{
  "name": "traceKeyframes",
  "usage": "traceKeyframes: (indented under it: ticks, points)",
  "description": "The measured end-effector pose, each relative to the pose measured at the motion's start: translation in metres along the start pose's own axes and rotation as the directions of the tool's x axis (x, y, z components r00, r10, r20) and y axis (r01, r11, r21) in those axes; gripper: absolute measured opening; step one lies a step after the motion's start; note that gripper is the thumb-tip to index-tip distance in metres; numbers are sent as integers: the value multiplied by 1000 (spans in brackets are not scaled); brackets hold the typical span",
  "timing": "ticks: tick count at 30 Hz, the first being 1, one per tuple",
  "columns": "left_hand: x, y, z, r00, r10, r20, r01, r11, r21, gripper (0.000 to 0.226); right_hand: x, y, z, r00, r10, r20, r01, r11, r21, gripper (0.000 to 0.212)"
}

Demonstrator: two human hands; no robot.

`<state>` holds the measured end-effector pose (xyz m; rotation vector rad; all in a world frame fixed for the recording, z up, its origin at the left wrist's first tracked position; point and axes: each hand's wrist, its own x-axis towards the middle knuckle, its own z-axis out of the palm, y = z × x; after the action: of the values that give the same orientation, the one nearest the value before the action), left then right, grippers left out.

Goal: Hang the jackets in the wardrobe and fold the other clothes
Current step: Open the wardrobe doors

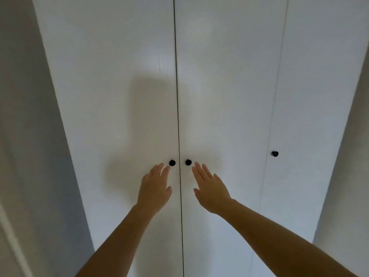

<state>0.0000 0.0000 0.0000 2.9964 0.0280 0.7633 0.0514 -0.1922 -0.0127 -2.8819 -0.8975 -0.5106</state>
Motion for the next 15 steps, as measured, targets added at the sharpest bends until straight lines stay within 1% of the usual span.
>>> traceKeyframes:
  ticks: [2, 4, 7, 10, 15]
  points:
    - [27, -14, 15, 1000, -2, 4, 3, 998, -67, 64, 28, 2, 13, 999, 21, 25, -21, 1000, 15, 67]
    - [53, -24, 28, 1000, 26, 13, -24, 993, -116, 65, 52, 5, 25, 999, 38, 29, -39, 999, 14, 69]
    - [81, -32, 47, 998, 58, 24, -52, 980, -193, 64, 76, 11, 43, 999, 30, 29, -30, 1000, -5, 70]
    - [96, -36, 60, 998, 67, 12, -61, 960, -273, 56, 86, 17, 54, 999, -2, 43, 5, 998, -65, 68]
    - [112, -39, 70, 997, 70, 15, -58, 917, -396, 38, 93, 23, 57, 997, -71, 37, 73, 994, -79, 66]
